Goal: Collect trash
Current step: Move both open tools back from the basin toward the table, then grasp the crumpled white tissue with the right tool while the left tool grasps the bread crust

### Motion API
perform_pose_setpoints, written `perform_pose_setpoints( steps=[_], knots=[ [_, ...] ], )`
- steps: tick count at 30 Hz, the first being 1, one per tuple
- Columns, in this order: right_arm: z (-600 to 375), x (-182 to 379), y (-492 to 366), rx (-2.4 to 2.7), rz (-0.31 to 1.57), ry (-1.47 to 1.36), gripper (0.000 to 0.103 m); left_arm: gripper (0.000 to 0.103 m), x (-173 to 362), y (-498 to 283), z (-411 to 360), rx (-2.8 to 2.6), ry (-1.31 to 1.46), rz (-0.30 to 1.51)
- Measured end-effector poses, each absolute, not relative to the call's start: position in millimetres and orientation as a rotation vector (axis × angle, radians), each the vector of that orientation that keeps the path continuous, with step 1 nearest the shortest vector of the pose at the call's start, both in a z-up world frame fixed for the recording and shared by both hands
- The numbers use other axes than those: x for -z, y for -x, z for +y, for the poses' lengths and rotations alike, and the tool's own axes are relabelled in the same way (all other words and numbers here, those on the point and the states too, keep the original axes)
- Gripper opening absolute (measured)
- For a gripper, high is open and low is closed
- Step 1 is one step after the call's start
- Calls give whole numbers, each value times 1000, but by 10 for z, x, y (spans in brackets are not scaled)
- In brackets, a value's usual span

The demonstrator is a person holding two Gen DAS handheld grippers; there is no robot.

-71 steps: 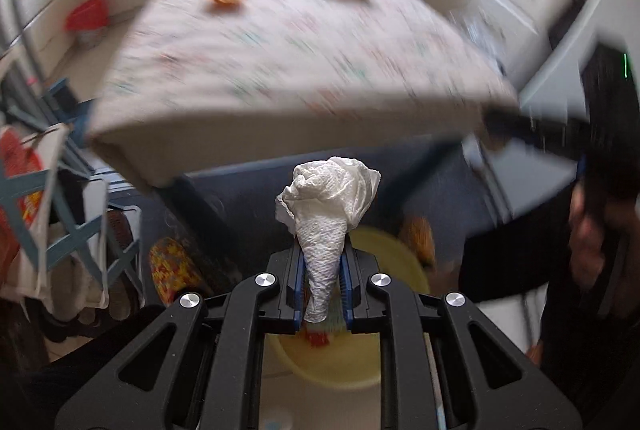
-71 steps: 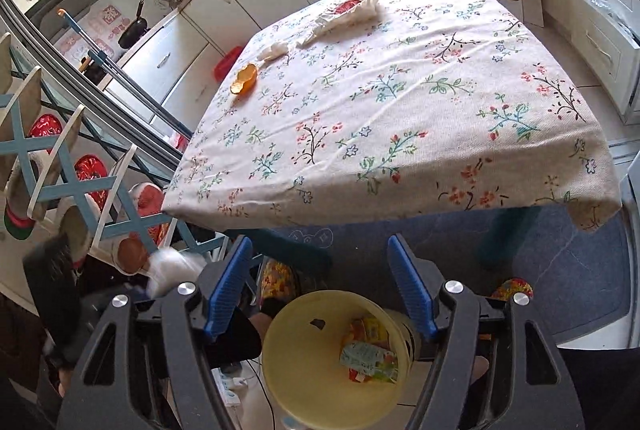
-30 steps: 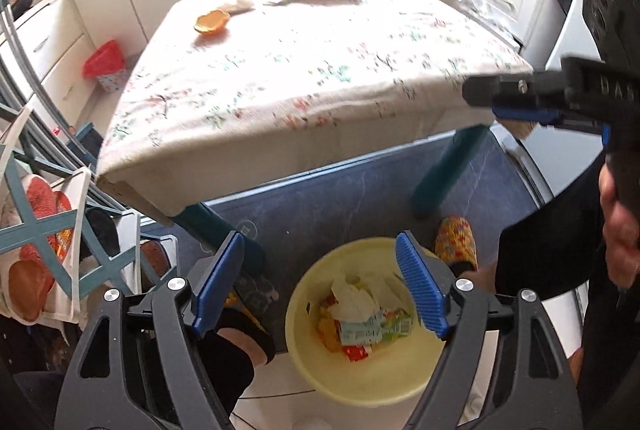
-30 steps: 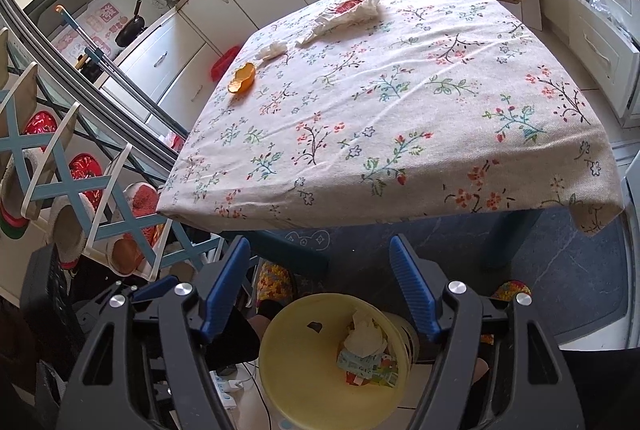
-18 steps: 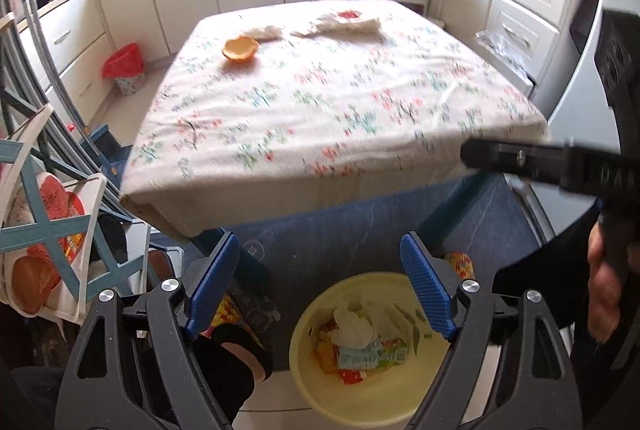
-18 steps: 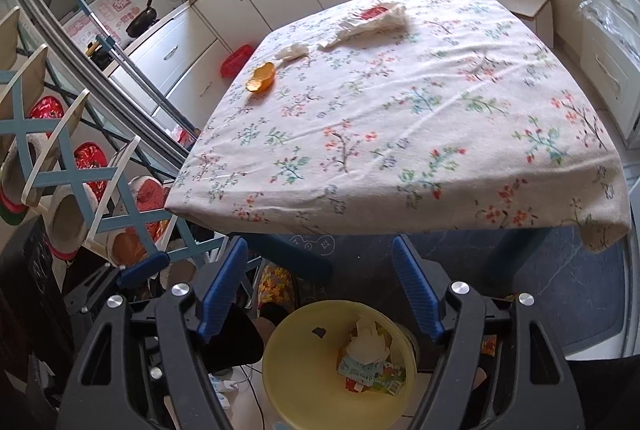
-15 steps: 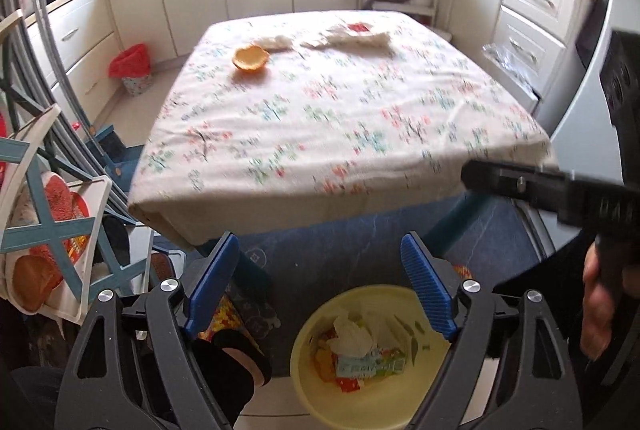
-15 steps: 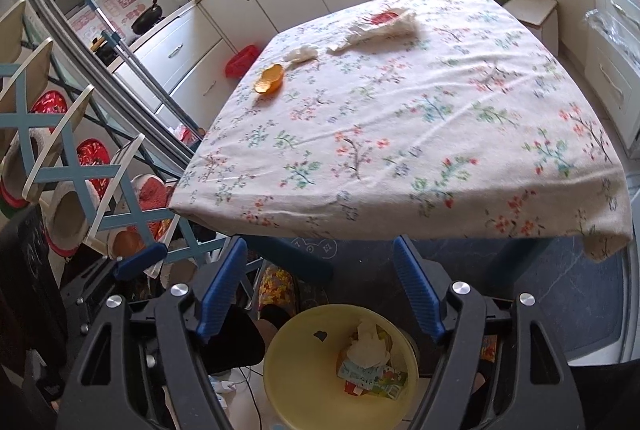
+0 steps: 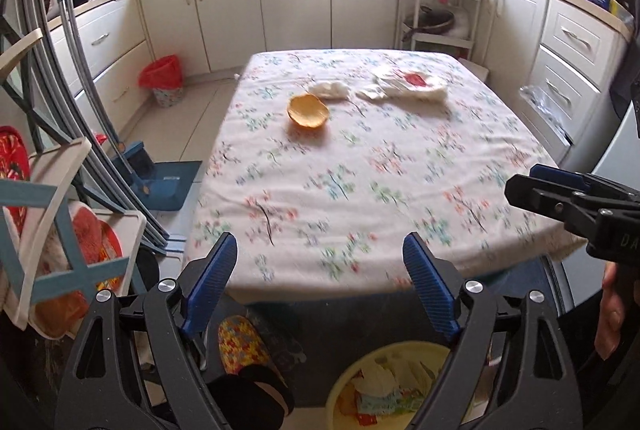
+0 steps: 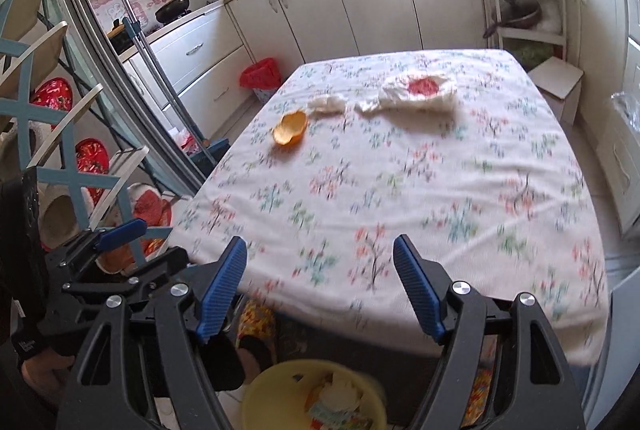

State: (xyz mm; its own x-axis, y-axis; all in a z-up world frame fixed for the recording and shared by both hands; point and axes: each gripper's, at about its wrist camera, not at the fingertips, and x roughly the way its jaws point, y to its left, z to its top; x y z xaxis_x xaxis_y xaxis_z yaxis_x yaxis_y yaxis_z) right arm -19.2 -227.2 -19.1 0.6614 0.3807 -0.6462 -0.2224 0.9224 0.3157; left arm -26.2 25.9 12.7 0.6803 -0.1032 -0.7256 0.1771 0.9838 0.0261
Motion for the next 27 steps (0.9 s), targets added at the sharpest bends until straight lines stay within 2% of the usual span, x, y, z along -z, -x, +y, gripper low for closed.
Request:
perform_pose_setpoints(
  steps=[6, 13, 21, 27],
  knots=[
    [-2215, 150, -62, -342, 744, -176, 73, 81, -195, -68, 349, 113, -47, 776],
    [-2118, 142, -222, -360, 717, -190, 73, 81, -180, -354, 534, 74, 134, 799],
    [-2151, -121, -618, -352, 641, -153, 73, 85, -475, -846, 545, 30, 81, 680],
    [-2281, -121, -895, -321, 643, -157, 73, 85, -262, -1241, 511, 41, 119, 774]
  ],
)
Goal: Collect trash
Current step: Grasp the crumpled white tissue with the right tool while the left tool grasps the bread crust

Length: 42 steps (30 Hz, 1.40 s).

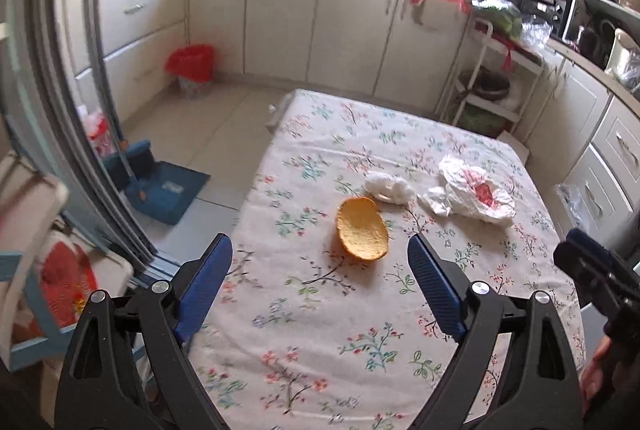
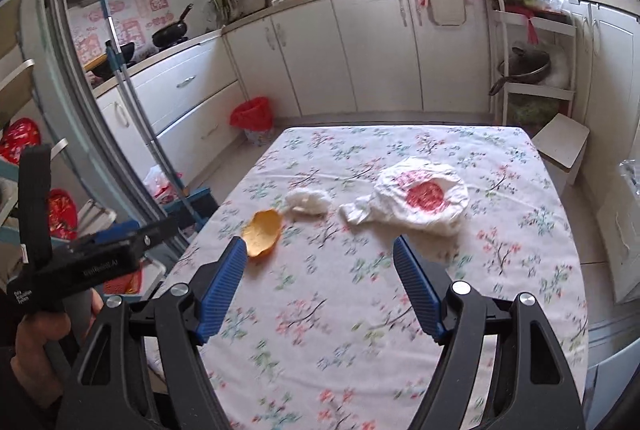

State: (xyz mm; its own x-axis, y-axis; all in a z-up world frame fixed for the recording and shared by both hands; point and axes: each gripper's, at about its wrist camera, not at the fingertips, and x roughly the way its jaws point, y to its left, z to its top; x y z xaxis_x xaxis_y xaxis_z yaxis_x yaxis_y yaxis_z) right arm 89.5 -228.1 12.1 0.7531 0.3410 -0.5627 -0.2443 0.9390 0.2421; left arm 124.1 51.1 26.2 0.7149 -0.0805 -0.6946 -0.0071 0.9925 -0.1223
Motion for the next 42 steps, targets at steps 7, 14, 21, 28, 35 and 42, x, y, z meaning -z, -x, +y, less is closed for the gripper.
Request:
perform_pose_setpoints(
  steps=[7, 14, 21, 28, 35, 42],
  knots=[
    [-2224, -10, -1196, -294, 676, -100, 73, 85, -66, -1604, 289, 57, 59, 824],
    [-2321, 122, -1514, -248, 723, -94, 73, 85, 129, -1870, 239, 57, 14, 890],
    [-2382, 225, -1810, -228, 748, -118, 73, 85, 307, -2141, 308, 52, 49, 959],
    [-1956, 320, -2013, -328, 746, -27, 73, 83, 470, -2247, 272, 52, 35, 1006],
    [-1663, 483, -2312, -395, 791, -6, 55, 81, 555, -2268, 275, 50, 34, 1036],
    [-1444, 662, -2475, -441, 859, 42, 33, 72, 585, -2266, 231, 60, 26, 1034]
  ],
)
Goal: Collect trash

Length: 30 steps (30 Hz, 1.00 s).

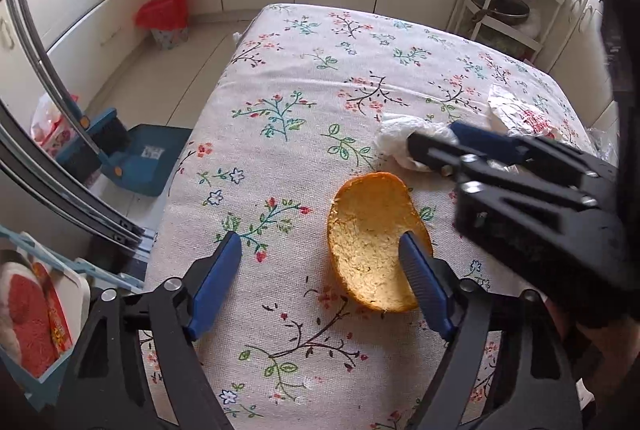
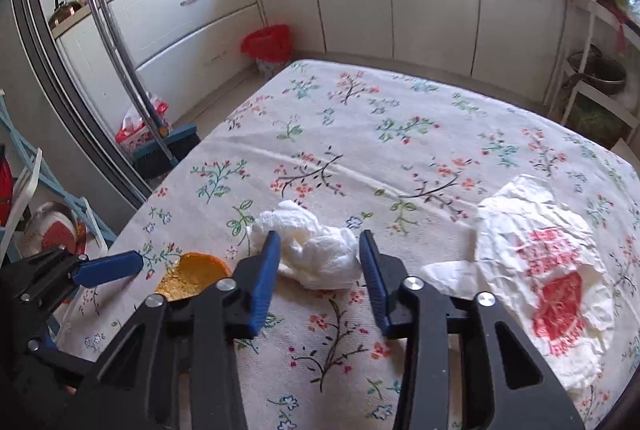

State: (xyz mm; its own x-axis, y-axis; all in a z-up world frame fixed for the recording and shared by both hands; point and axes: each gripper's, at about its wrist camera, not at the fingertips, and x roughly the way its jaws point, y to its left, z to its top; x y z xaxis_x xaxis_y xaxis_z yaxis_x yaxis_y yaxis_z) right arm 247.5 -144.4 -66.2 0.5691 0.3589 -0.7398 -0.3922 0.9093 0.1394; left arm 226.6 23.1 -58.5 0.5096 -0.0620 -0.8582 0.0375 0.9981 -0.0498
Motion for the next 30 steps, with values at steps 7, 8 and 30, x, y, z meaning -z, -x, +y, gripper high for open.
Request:
perform_pose_setpoints(
  steps=[7, 8, 30],
  knots=[
    [-1376, 613, -2400, -472, 859, 66, 17, 28, 555, -2255, 140, 132, 26, 1030],
    [-1379, 589, -2395, -473, 854, 65, 17, 23, 554, -2249, 125, 142, 26, 1034],
    [-2041, -3, -1783, -419, 775, -66, 17, 13, 105, -1699, -160, 236, -104, 864]
  ],
)
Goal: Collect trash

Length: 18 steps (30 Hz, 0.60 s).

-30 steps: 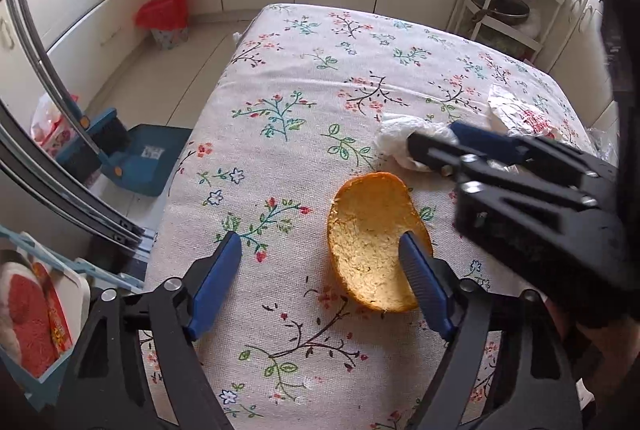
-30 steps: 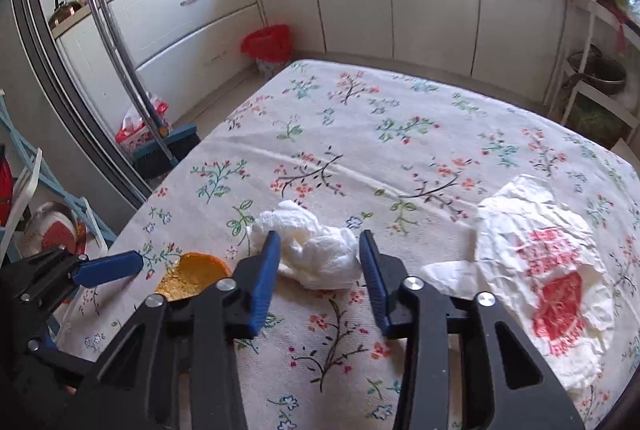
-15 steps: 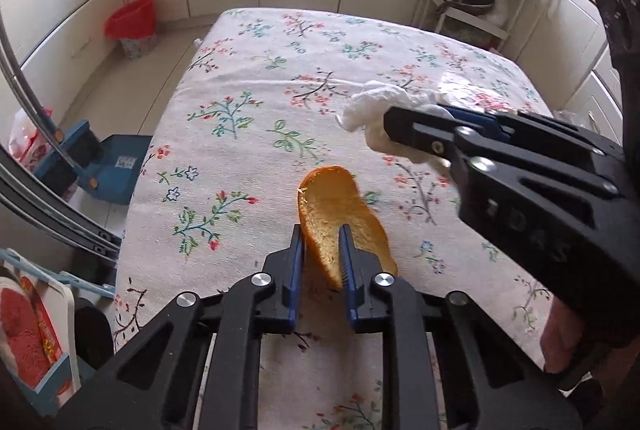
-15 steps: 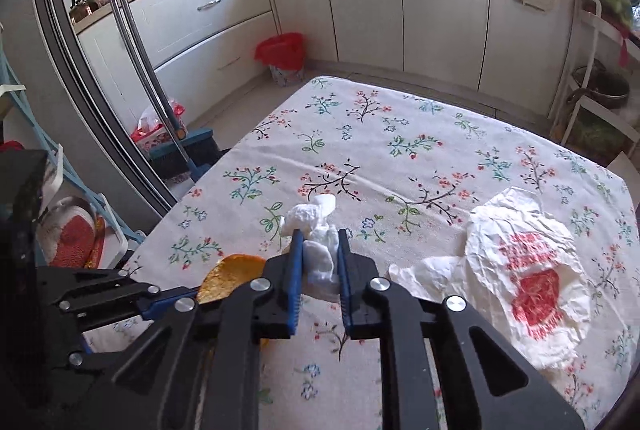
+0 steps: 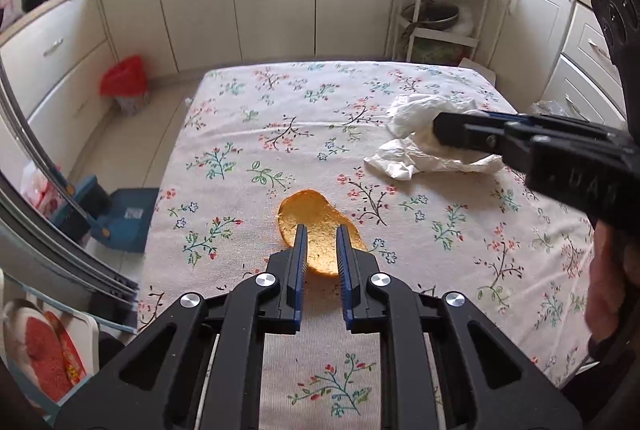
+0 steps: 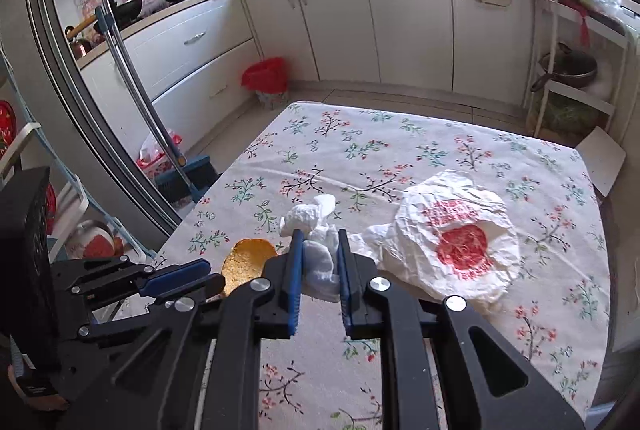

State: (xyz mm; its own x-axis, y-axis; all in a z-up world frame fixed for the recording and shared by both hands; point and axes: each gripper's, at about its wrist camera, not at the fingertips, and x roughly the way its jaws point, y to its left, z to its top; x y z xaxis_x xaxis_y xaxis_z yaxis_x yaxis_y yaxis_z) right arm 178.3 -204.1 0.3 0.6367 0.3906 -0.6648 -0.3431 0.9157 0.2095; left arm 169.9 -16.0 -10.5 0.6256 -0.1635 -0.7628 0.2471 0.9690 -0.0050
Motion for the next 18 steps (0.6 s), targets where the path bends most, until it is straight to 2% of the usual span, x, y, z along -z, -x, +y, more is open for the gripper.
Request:
perform_pose_setpoints(
  steps=[18],
  knots=[
    [-2266, -83, -1380, -402, 767, -109, 18, 10, -5, -1358, -14, 256, 17, 847]
  ],
)
